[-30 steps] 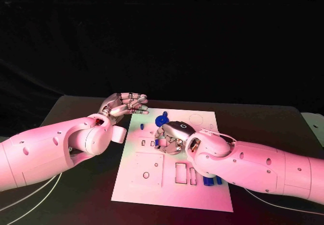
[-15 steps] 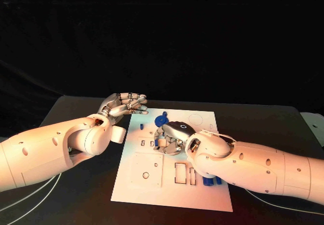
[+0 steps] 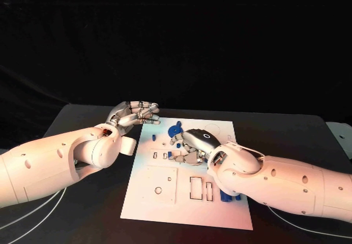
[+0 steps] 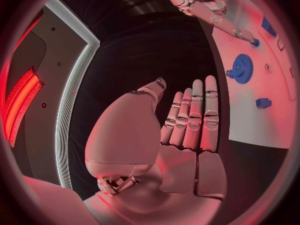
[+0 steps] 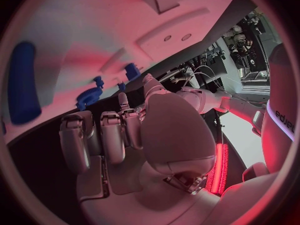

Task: Assemble the parts on the task board

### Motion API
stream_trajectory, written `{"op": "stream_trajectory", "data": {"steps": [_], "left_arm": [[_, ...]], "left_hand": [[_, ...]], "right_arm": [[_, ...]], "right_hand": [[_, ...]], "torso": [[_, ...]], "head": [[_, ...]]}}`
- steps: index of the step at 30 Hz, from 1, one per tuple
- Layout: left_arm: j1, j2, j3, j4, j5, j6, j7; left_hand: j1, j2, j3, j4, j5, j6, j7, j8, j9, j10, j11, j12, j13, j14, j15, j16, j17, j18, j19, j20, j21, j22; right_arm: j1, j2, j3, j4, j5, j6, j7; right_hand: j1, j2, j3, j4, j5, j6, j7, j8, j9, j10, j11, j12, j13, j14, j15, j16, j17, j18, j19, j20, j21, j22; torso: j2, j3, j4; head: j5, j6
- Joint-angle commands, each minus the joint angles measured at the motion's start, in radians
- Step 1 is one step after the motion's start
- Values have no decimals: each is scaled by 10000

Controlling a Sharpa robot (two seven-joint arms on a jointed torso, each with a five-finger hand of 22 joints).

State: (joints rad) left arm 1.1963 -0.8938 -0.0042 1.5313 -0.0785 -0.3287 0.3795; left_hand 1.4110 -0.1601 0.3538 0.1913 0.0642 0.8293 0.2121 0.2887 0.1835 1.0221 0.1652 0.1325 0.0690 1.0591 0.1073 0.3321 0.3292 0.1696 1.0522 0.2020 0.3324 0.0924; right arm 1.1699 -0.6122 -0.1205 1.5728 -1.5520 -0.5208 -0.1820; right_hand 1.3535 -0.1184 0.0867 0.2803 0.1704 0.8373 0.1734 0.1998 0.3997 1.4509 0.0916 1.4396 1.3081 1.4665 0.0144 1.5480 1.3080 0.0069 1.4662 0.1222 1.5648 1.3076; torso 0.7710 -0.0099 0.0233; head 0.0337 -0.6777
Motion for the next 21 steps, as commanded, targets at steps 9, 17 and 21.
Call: {"op": "stream_trajectory", "data": {"steps": [9, 17, 21], "left_arm": [[68, 86, 11, -337, -3912, 2155, -3207], [485, 559, 7, -689, -7202, 3884, -6114], [668, 902, -3, -877, -8049, 4553, -7037]], "left_hand": [[-1712, 190, -1089, 939, -29, 774, -554, 519, 518, 2576, -906, 1617, 1140, 2939, -1021, 4694, 3626, 129, 2272, -1024, 2365, 1199], [-2548, 890, -2190, 992, -28, 587, -1130, 2598, 2562, 1607, -1426, 7367, 6094, 4718, -1503, 11554, 11200, -532, 2901, -1528, 8634, 7958], [-2557, 1088, -2463, 1019, -26, 441, -1187, 2939, 2968, 1797, -1474, 8514, 7319, 4861, -1552, 11834, 11613, -688, 3216, -1581, 9429, 9103]], "right_arm": [[1166, -1914, 160, 390, 5730, -668, 3131], [1462, -3090, 155, 466, 6939, -237, 3218], [1476, -3309, 135, 474, 6958, -172, 3141]], "right_hand": [[545, 301, 496, -22, 211, 448, -111, 295, 27, -32, -125, -68, 1301, 788, -71, -104, 1478, 67, 729, -74, -401, 2299], [446, 267, 474, 41, 185, 499, -131, 346, 33, -21, -139, -60, 1306, 789, -85, -106, 1483, 61, 744, -89, -382, 2314], [444, 265, 473, 42, 185, 500, -132, 348, 33, -26, -140, -66, 1300, 789, -86, -107, 1479, 63, 738, -89, -390, 2308]], "torso": [[-324, 12, -60], [-585, 75, -56], [-673, 102, -37]], "head": [[74, 16], [156, -147], [189, -221]]}}
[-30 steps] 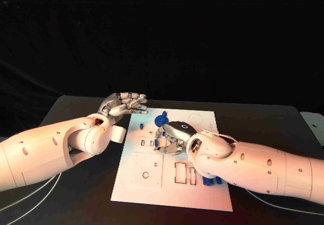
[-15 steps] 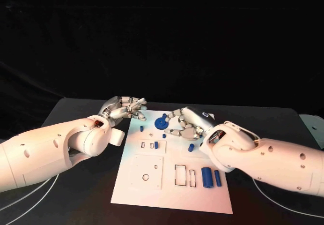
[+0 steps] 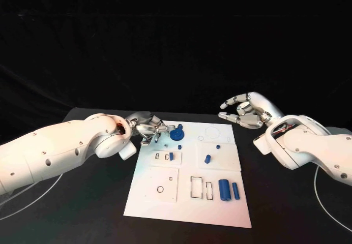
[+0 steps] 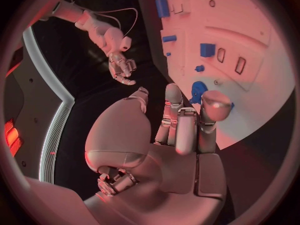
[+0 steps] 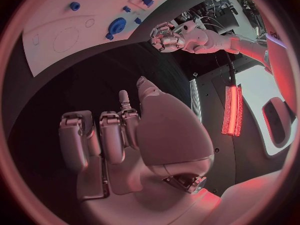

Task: Assemble the parts on the task board

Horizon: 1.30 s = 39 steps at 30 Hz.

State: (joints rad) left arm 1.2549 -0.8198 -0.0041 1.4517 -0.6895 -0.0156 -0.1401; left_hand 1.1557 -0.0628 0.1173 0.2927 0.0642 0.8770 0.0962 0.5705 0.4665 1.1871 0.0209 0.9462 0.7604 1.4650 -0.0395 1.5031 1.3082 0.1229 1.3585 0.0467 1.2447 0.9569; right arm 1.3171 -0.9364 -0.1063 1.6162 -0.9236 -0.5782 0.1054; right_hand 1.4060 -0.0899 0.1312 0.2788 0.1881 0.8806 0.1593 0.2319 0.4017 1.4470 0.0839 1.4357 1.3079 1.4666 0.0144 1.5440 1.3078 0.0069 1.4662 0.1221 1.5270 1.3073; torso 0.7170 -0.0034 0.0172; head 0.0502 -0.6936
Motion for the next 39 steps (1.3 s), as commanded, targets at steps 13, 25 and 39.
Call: {"op": "stream_trajectory", "data": {"steps": [13, 25, 39], "left_arm": [[529, 1436, -333, -827, -3499, 2808, -3468], [598, 2050, -487, -1321, -3718, 3133, -3647], [598, 2345, -554, -1537, -3746, 3558, -3690]], "left_hand": [[-129, 401, -373, 11, -22, -168, -66, 329, 446, 206, -72, 879, 947, 869, -137, 272, 2040, -359, 554, -100, 866, 1332], [-175, 360, -506, 9, -8, -241, -54, 368, 526, 80, -58, 839, 892, 880, -125, 299, 2084, -396, 619, -94, 971, 1529], [-110, 406, -550, -7, 38, -265, -58, 441, 623, 3, -57, 848, 896, 895, -117, 335, 2138, -417, 649, -83, 1040, 1656]], "right_arm": [[-20, -262, -51, 8, 269, 455, -72], [-32, -299, -65, 7, 138, 451, -238], [-62, -261, -69, -41, 104, 481, -294]], "right_hand": [[-87, -44, 31, 54, 77, 58, 1, 35, 9, 7, -74, -36, 1293, 782, -93, -77, 1455, 70, 723, -97, -36, 2295], [-92, -63, 35, 53, 133, 46, -1, 38, 6, 10, -78, -35, 1294, 781, -99, -80, 1450, 70, 722, -102, -39, 2293], [-116, -76, 28, 66, 159, 42, -2, 42, 4, 5, -77, -42, 1286, 779, -101, -84, 1440, 78, 704, -106, -66, 2275]], "torso": [[-237, 87, 43], [-182, 76, 44], [-183, 70, 51]], "head": [[67, -246], [67, -305], [49, -348]]}}
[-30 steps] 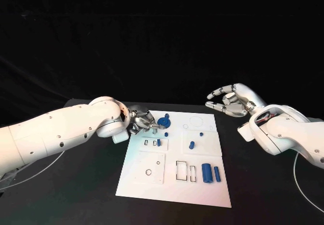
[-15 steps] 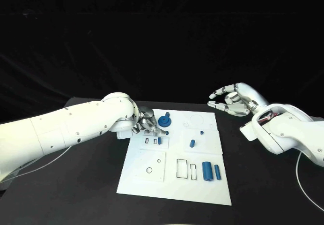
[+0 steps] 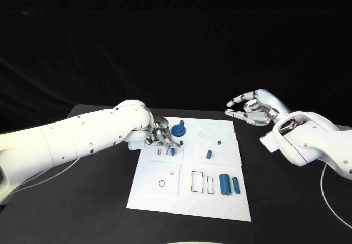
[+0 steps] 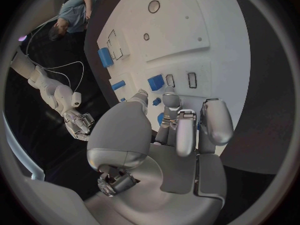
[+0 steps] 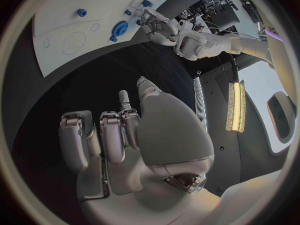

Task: Assemble the parts on the task board

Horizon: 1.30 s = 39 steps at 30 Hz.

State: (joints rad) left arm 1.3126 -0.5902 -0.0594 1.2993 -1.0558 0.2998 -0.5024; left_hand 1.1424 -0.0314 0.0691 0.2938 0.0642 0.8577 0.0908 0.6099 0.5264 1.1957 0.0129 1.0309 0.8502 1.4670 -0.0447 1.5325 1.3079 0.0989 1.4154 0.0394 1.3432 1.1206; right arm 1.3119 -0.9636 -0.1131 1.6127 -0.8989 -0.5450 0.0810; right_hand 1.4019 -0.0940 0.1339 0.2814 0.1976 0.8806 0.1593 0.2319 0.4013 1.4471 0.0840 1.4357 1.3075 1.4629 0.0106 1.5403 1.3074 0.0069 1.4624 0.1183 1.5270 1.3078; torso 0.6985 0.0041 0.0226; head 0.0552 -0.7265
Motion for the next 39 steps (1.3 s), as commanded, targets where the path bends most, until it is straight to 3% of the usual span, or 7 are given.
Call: {"op": "stream_trajectory", "data": {"steps": [1, 16, 24, 28, 31, 34, 39], "left_arm": [[20, 62, -3, -22, -79, 426, -68], [18, 150, -12, -29, 45, 550, -45], [18, 157, -13, -14, 331, 532, -18], [18, 157, -13, -9, 490, 515, -7], [18, 152, -13, -9, 593, 485, 2], [18, 143, -13, -6, 696, 435, 11], [16, 89, -12, 27, 940, 284, 23]], "left_hand": [[44, 103, -65, -19, 42, -75, -5, 56, 37, -85, 22, 11, 11, 875, -65, 42, 2144, -178, 82, -10, 62, 32], [651, 238, 191, -37, 52, -137, -34, 233, 316, -178, -2, 58, 50, 882, -78, 58, 2176, -197, 89, -9, 157, 186], [1791, 239, 1268, -99, 47, -217, -129, 308, 600, -227, -92, 38, 62, 884, -155, 56, 2186, -212, 85, -69, 244, 329], [2225, -38, 2509, -102, 60, -231, -176, 349, 828, -216, -148, 0, 60, 882, -203, 46, 2181, -218, 78, -119, 279, 394], [2189, -553, 4223, -93, 57, -240, -150, 406, 1101, -183, -111, -71, 17, 892, -183, 62, 2211, -218, 78, -150, 317, 466], [1887, -1092, 5633, -497, 74, -321, -181, 488, 1399, -142, -124, -89, 7, 897, -215, 68, 2227, -236, 82, -115, 351, 534], [1365, -1371, 7312, -1450, 258, -444, -138, 729, 1901, -54, -122, -119, 15, 910, -196, 90, 2263, -246, 93, -108, 394, 627]], "right_arm": [[-12, 12, -2, -7, -143, 150, -54], [-34, 44, -4, -71, -144, 171, -100], [-63, 68, -5, -115, -144, 181, -108], [-70, 69, -5, -129, -144, 181, -110], [-74, 69, -6, -138, -144, 180, -109], [-79, 75, -6, -149, -141, 178, -106], [-95, 75, -6, -160, -134, 168, -98]], "right_hand": [[-75, -36, 1, 40, 63, 42, -1, 42, 8, 5, -78, -42, 1290, 816, -63, -47, 1444, 78, 742, -67, -66, 2270], [-88, -35, 0, 47, 70, 42, -2, 45, 8, 5, -78, -42, 1290, 814, -63, -50, 1434, 80, 738, -69, -73, 2266], [-105, -31, 2, 54, 82, 42, -3, 49, 7, 5, -80, -44, 1288, 813, -65, -52, 1431, 83, 730, -70, -85, 2257], [-107, -30, 4, 54, 89, 42, -4, 51, 7, 0, -81, -50, 1283, 810, -65, -56, 1419, 88, 720, -71, -100, 2247], [-107, -30, 4, 54, 89, 42, -4, 51, 7, 0, -81, -50, 1283, 810, -65, -56, 1419, 88, 720, -71, -100, 2247], [-109, -28, 9, 53, 104, 42, -5, 54, 7, 0, -82, -51, 1281, 811, -66, -55, 1422, 87, 721, -72, -99, 2248], [-109, -28, 9, 53, 104, 42, -5, 54, 7, 0, -82, -51, 1281, 811, -66, -55, 1422, 87, 721, -72, -99, 2248]], "torso": [[5, -9, -7], [7, 1, 5], [17, 1, -4], [16, 0, -6], [19, 2, 4], [17, 4, 2], [18, 1, 0]], "head": [[0, -21], [-19, -83], [-17, -103], [-17, -97], [-17, -109], [-17, -115], [-20, -106]]}}
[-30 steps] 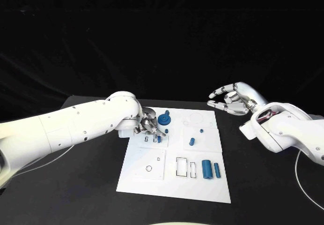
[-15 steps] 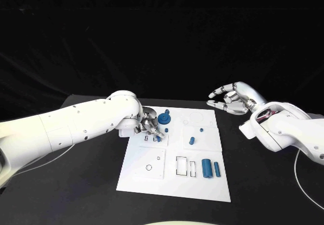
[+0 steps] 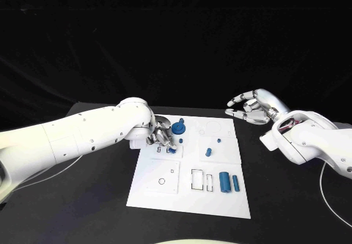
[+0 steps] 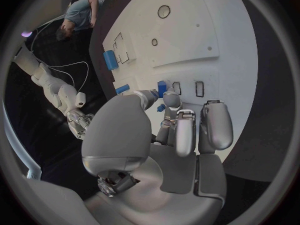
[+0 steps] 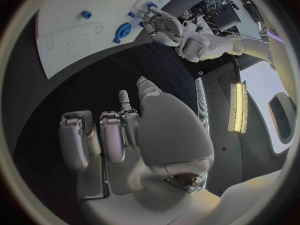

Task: Assemble the parts on the task board

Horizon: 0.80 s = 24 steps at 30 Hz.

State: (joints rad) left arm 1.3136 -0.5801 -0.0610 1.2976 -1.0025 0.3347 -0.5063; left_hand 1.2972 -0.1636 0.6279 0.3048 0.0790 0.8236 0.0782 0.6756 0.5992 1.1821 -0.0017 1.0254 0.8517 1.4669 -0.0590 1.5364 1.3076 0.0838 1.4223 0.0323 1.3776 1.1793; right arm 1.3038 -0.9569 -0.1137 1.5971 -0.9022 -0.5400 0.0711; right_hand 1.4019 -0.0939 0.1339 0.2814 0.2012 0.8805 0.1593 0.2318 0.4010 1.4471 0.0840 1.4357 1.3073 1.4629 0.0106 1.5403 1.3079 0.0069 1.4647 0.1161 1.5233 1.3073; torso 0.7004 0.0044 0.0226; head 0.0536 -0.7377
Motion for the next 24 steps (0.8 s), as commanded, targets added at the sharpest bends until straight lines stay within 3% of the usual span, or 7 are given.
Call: {"op": "stream_trajectory", "data": {"steps": [1, 4, 7, 9, 16, 21, 24], "left_arm": [[5, -31, 5, 61, 458, -114, 66], [4, -111, 8, 150, 627, -324, 108], [3, -232, 20, 308, 799, -566, 169], [2, -323, 38, 433, 855, -724, 206], [-6, -695, 71, 955, 512, -1470, 297], [-47, -824, 39, 1163, -78, -1865, 293], [-78, -861, 26, 1228, -406, -1952, 263]], "left_hand": [[-296, -76, 1942, -1700, 186, -120, 12, 110, 1251, 86, 52, -73, -5, 914, -42, 56, 2272, -96, 23, -34, 54, 48], [-621, -135, 2366, -2071, 494, -133, 22, 201, 1457, 148, 38, -40, 36, 914, -28, 54, 2272, -99, 22, -11, 69, 76], [-879, -217, 2583, -2331, 1148, -72, 12, 279, 1615, 224, 28, 12, 96, 911, -41, 46, 2263, -95, 12, -22, 67, 70], [-1005, -248, 2667, -2475, 1369, -30, -1, 302, 1693, 321, 9, 103, 204, 915, -53, 52, 2271, -93, 10, -35, 68, 72], [-1279, -365, 2791, -2740, 1989, 140, -58, 340, 1846, 611, -49, 400, 549, 918, -107, 53, 2272, -111, 59, -86, 129, 187], [-1394, -432, 2828, -2828, 2287, 224, -92, 346, 1911, 724, -82, 509, 683, 923, -135, 62, 2282, -123, 90, -115, 167, 260], [-1434, -469, 2841, -2866, 2420, 267, -106, 350, 1939, 781, -98, 568, 757, 929, -149, 76, 2299, -131, 109, -127, 191, 307]], "right_arm": [[-17, 6, 0, -5, -99, 114, 3], [-24, -3, 0, -6, -91, 102, 10], [-29, -15, 0, -4, -84, 91, 16], [-30, -24, 0, -1, -79, 81, 22], [-33, -69, 0, 20, -59, 43, 43], [-34, -89, 0, 33, -50, 17, 61], [-35, -94, 0, 34, -46, 11, 65]], "right_hand": [[-109, -28, 9, 53, 68, 43, -6, 54, 9, 0, -82, -51, 1283, 810, -67, -55, 1416, 87, 699, -50, -62, 2253], [-113, -28, 13, 53, 89, 42, -7, 58, 9, 0, -84, -52, 1282, 807, -68, -61, 1400, 92, 688, -52, -78, 2242], [-113, -28, 13, 53, 89, 42, -7, 58, 9, 0, -84, -52, 1282, 807, -68, -61, 1400, 92, 688, -52, -78, 2242], [-118, -28, 13, 55, 94, 42, -7, 59, 9, -3, -84, -55, 1279, 805, -69, -63, 1392, 94, 682, -52, -88, 2235], [-130, -31, 11, 59, 101, 42, -7, 61, 8, -4, -84, -57, 1277, 804, -69, -66, 1386, 95, 681, -53, -89, 2234], [-130, -31, 11, 59, 101, 42, -7, 61, 8, -4, -84, -57, 1277, 804, -69, -66, 1386, 95, 681, -53, -89, 2234], [-152, -36, 5, 66, 106, 43, -7, 65, 8, -8, -85, -63, 1271, 800, -70, -71, 1370, 99, 671, -55, -105, 2223]], "torso": [[0, -1, 0], [4, 3, 4], [-5, 6, 9], [-8, 9, 13], [-7, 25, 43], [-7, 57, 64], [-7, 52, 56]], "head": [[-2, 8], [6, 23], [5, 31], [5, 27], [39, 28], [31, -8], [49, -17]]}}
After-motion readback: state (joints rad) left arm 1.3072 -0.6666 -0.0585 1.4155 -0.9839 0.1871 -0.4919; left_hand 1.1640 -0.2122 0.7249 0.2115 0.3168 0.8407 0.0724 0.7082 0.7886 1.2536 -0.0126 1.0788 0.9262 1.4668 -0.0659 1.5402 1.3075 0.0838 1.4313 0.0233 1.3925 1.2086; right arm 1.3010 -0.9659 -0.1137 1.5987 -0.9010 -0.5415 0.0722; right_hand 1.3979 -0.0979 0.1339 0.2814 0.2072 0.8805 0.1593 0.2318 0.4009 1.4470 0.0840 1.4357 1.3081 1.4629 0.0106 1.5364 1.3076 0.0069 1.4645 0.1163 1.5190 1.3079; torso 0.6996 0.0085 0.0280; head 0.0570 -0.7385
